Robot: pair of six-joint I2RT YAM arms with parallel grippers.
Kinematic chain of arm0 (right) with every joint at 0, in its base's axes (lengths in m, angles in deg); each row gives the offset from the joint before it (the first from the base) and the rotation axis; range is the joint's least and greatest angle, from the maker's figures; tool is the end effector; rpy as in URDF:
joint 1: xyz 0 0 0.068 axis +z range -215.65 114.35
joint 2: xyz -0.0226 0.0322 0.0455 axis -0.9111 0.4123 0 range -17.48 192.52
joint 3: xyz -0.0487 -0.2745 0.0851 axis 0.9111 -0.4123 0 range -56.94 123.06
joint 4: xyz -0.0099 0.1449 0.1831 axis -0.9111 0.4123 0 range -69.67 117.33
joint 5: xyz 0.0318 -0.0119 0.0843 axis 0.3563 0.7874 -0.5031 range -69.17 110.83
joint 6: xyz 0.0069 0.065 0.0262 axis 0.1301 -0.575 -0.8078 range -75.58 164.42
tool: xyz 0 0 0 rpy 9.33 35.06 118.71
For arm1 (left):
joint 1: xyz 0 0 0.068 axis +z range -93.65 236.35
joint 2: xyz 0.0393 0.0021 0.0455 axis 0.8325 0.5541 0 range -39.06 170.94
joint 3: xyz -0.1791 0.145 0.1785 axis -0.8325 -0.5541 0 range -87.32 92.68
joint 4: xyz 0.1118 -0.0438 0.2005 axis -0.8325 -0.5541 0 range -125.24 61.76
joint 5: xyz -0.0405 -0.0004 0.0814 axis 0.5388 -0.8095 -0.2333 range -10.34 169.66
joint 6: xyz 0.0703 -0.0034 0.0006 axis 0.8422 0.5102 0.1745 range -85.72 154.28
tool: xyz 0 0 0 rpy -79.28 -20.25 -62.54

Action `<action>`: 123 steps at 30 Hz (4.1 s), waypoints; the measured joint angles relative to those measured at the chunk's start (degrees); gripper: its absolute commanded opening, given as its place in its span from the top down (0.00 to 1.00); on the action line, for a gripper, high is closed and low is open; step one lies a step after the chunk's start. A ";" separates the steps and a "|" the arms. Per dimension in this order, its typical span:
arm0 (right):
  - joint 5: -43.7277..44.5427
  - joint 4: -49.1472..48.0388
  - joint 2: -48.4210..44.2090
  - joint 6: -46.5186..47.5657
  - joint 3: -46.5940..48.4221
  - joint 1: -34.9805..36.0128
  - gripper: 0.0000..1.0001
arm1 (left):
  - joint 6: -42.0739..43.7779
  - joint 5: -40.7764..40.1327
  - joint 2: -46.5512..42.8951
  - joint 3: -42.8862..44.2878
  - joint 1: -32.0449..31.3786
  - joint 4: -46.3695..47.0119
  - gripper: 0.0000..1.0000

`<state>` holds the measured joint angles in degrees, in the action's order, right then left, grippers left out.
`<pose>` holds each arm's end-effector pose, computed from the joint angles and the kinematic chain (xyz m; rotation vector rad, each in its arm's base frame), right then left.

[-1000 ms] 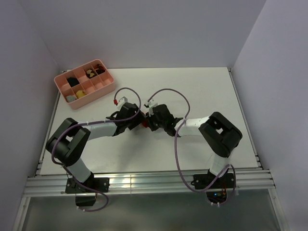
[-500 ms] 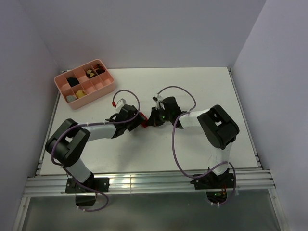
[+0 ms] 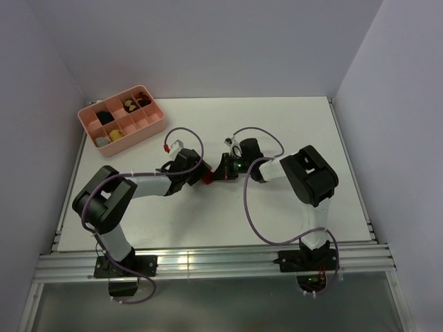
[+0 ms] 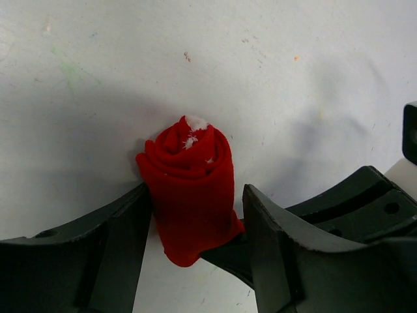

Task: Roll the socks
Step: Roll the sock at the center of the board, then pick up the sock at the center of the board, then place the sock in the storage box.

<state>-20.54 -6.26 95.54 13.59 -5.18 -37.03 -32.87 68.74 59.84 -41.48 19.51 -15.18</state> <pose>0.3183 0.2170 0.1477 -0.4088 2.2974 1.3456 0.2795 -0.1958 0.1736 -0.7195 2.2533 -0.7294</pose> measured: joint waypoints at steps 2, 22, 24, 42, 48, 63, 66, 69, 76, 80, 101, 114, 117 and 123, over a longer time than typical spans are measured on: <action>-1.01 -0.87 0.63 -1.49 0.00 -0.50 1.00 | -0.07 -0.09 0.11 0.07 -0.02 0.00 0.38; -5.88 -7.37 4.79 -13.51 -0.74 -3.63 1.00 | 0.20 -2.58 3.72 3.85 -1.49 -1.53 0.61; -5.81 -7.39 4.79 -13.75 -0.74 -3.87 0.99 | 0.24 -2.99 4.48 4.68 -1.68 -1.70 0.68; 6.47 15.78 -17.86 -2.03 -4.74 -4.07 0.34 | 3.67 -6.58 4.22 8.76 -2.80 -9.35 1.00; 17.75 29.79 -38.99 4.81 -4.83 -4.66 0.28 | 10.36 -9.86 -2.95 8.76 -1.36 -17.81 1.00; 39.76 48.15 -64.70 10.32 -0.13 -6.95 0.00 | 26.10 -8.87 -13.38 23.65 20.90 -24.79 1.00; 43.01 48.11 -66.05 10.43 -0.13 -7.06 0.00 | 28.00 -7.48 -11.47 27.41 26.36 -25.00 1.00; 45.13 48.00 -66.49 10.67 -0.13 -7.15 0.00 | 29.20 -6.23 -8.31 30.99 30.42 -24.85 1.00; 47.69 46.58 -64.39 11.47 -0.04 -7.28 0.02 | 30.60 -3.41 2.43 38.51 35.21 -23.76 1.00; 47.60 45.97 -60.92 12.17 -0.02 -7.39 0.04 | 30.97 -2.40 6.56 39.12 36.83 -22.21 1.00; 43.45 45.94 -57.55 12.81 -0.02 -8.04 0.07 | 35.32 -3.52 17.53 40.11 41.53 -13.35 1.00; 43.25 45.94 -56.98 12.94 -0.02 -8.41 0.08 | 35.01 -1.46 19.12 40.15 41.53 -18.38 1.00; 43.23 45.94 -56.94 12.94 -0.02 -8.48 0.08 | 35.01 -0.74 20.79 42.88 41.53 -22.12 1.00; 43.21 45.90 -56.92 12.96 -0.02 -8.79 0.09 | 35.04 0.50 25.66 50.38 41.66 -28.52 1.00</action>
<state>22.67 39.64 38.62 26.56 -5.20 -45.82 2.16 69.25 85.50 8.90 61.17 -43.71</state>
